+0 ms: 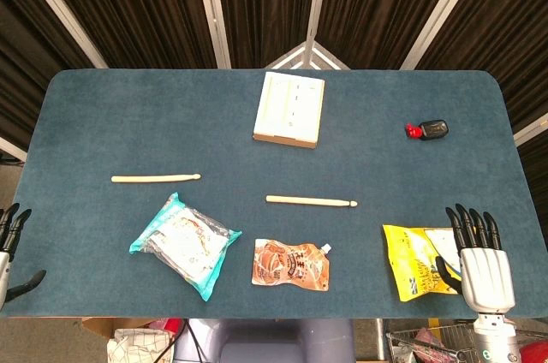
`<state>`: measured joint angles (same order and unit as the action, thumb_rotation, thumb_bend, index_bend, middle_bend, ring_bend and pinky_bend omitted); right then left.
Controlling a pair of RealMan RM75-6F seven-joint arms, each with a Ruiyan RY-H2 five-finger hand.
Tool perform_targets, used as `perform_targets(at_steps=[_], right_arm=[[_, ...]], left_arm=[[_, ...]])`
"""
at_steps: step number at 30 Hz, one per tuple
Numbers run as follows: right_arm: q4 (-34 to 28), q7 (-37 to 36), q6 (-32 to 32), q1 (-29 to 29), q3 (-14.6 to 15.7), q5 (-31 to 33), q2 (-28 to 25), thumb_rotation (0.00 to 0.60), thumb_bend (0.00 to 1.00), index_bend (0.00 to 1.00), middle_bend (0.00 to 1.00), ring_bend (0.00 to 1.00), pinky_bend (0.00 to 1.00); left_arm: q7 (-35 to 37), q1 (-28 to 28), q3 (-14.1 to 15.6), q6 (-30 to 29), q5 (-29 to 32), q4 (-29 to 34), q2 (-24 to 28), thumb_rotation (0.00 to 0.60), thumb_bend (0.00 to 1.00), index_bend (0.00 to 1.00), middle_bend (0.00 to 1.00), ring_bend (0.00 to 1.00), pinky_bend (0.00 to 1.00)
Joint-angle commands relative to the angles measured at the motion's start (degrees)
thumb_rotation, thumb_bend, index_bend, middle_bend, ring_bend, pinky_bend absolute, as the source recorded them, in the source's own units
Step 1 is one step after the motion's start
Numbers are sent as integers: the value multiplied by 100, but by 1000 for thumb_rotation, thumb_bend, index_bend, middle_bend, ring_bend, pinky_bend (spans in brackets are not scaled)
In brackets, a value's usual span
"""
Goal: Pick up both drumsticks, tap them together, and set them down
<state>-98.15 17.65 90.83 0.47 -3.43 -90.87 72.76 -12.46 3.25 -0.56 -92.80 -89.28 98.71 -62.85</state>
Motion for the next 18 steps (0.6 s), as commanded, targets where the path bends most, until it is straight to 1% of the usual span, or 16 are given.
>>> perform_targets(at_steps=[1, 6, 9, 13, 16, 18], right_arm=[[-22, -7, -28, 5, -7, 37, -27, 600, 354, 83, 76, 67, 0], [-77, -13, -65, -10, 25, 84, -80, 600, 355, 83, 76, 67, 0], [-274, 66, -131, -63, 58, 275, -109, 600, 354, 83, 77, 67, 0], [-462, 361, -374, 29, -37, 605, -187, 600, 354, 83, 77, 67, 0], [-399, 291, -549, 183, -176, 731, -173, 600, 354, 93, 77, 67, 0], [-330, 153, -611, 263, -225, 714, -119, 600, 355, 132, 85, 67, 0]], left_arm=[[15, 3, -9, -7, 16, 5, 8, 600, 236, 34, 0, 0, 0], [-38, 31, 11, -37, 15, 22, 2, 600, 236, 34, 0, 0, 0], [16, 115, 96, -199, -176, 69, 30, 600, 235, 34, 0, 0, 0], [63, 147, 92, -287, -224, 46, 75, 600, 236, 34, 0, 0, 0], [97, 149, 50, -307, -174, 9, 82, 600, 236, 34, 0, 0, 0], [146, 142, 39, -273, -124, -2, 95, 600, 236, 35, 0, 0, 0]])
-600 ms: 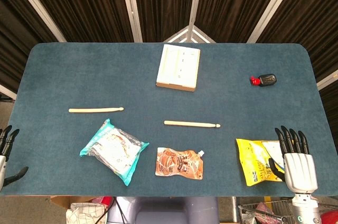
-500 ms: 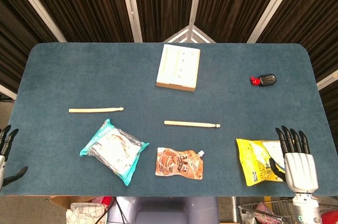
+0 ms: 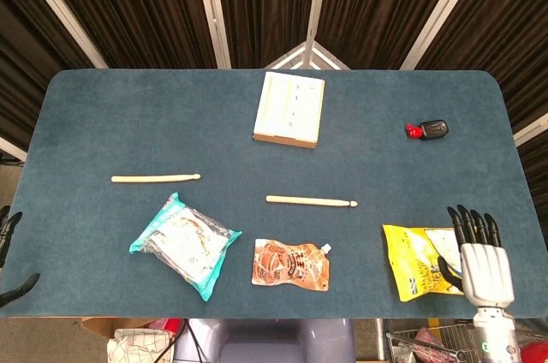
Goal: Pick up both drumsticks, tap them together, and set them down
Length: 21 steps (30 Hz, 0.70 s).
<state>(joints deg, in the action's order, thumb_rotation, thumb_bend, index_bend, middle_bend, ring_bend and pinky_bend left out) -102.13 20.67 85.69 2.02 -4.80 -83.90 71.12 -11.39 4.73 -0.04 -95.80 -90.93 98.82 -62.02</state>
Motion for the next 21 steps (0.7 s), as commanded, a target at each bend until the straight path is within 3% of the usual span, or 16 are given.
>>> perform_targets(at_steps=[1, 9, 18, 21], right_arm=[[116, -214, -125, 158, -116, -7, 92, 600, 355, 149, 95, 67, 0], [111, 35, -815, 726, -372, 299, 453, 600, 354, 270, 256, 67, 0], [63, 1521, -2019, 1873, -1001, 2002, 1159, 600, 354, 312, 300, 93, 0], [319, 2347, -2151, 2473, -1282, 2805, 1676, 600, 354, 312, 300, 94, 0]], left_arm=[[63, -10, -19, 56, 79, -12, 24, 600, 236, 35, 0, 0, 0], [44, -36, -81, 112, 212, 33, 30, 600, 236, 28, 0, 0, 0], [-49, -81, -163, 143, 310, -20, -64, 600, 236, 18, 0, 0, 0], [-56, -111, -224, 215, 463, -37, -75, 600, 236, 18, 0, 0, 0]])
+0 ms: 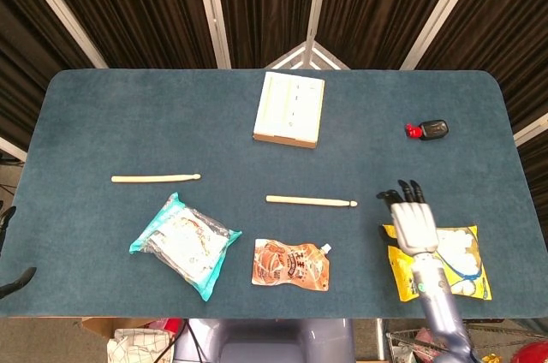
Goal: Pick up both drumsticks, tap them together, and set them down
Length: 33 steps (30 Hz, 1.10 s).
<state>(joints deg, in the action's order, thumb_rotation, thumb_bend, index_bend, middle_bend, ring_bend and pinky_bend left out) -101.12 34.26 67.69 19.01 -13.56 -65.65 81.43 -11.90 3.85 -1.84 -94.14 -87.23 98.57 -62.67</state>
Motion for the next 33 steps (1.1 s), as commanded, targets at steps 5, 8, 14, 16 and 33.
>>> perform_targets(at_steps=[5, 8, 14, 16, 33], right_arm=[[373, 1556, -202, 1202, -540, 1662, 1046, 600, 354, 314, 303, 106, 0], [474, 1815, -133, 1418, -561, 1957, 1218, 600, 354, 335, 303, 116, 0], [652, 2084, -7, 1743, -572, 2331, 1491, 600, 355, 389, 331, 144, 0], [728, 2160, 27, 1845, -550, 2391, 1580, 600, 355, 389, 344, 151, 0], [1492, 2248, 84, 2406, -443, 2805, 2100, 600, 355, 400, 439, 213, 0]], left_arm=[[14, -34, -69, 67, 149, -18, -4, 600, 236, 18, 0, 0, 0], [21, -41, -81, 75, 175, -30, -5, 600, 236, 18, 0, 0, 0], [46, -69, -113, 127, 248, -46, 2, 600, 236, 17, 0, 0, 0], [61, -80, -129, 146, 285, -56, 2, 600, 236, 17, 0, 0, 0], [-79, -164, -163, 293, 451, -49, -45, 600, 236, 18, 0, 0, 0]])
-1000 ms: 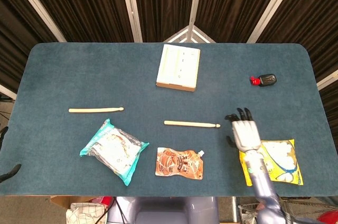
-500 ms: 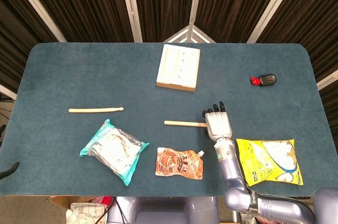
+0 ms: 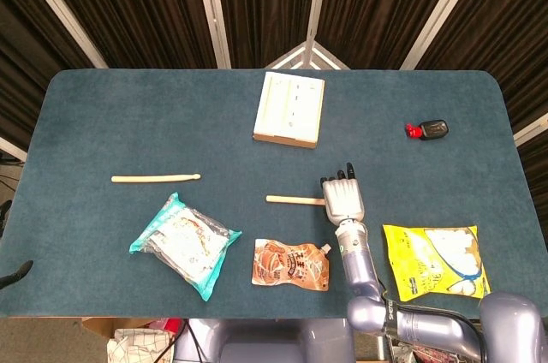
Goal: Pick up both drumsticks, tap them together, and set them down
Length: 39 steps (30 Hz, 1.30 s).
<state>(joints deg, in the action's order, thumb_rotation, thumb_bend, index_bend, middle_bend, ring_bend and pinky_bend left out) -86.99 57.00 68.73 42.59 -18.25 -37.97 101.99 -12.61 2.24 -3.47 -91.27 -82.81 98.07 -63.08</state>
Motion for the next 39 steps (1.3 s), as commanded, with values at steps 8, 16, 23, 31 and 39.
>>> perform_targets(at_steps=[8, 16, 23, 31, 39], right_arm=[[393, -71, -57, 196, 159, 70, 264, 600, 355, 451, 458, 228, 0], [641, -75, -72, 343, 197, 90, 461, 600, 355, 473, 467, 232, 0], [806, -46, -64, 453, 180, 154, 582, 600, 354, 484, 504, 256, 0], [867, -66, -66, 483, 201, 174, 603, 600, 354, 486, 526, 273, 0], [891, -85, -48, 506, 221, 158, 599, 600, 354, 490, 537, 279, 0]], left_arm=[[-99, -33, -7, 42, 61, 0, -47, 600, 236, 17, 0, 0, 0], [-124, -56, -21, 80, 129, 3, -61, 600, 236, 17, 0, 0, 0], [-131, -68, -29, 97, 178, -1, -61, 600, 235, 17, 0, 0, 0], [-148, -77, -25, 97, 184, 5, -70, 600, 236, 17, 0, 0, 0], [-180, -88, -19, 109, 199, 7, -82, 600, 236, 17, 0, 0, 0]])
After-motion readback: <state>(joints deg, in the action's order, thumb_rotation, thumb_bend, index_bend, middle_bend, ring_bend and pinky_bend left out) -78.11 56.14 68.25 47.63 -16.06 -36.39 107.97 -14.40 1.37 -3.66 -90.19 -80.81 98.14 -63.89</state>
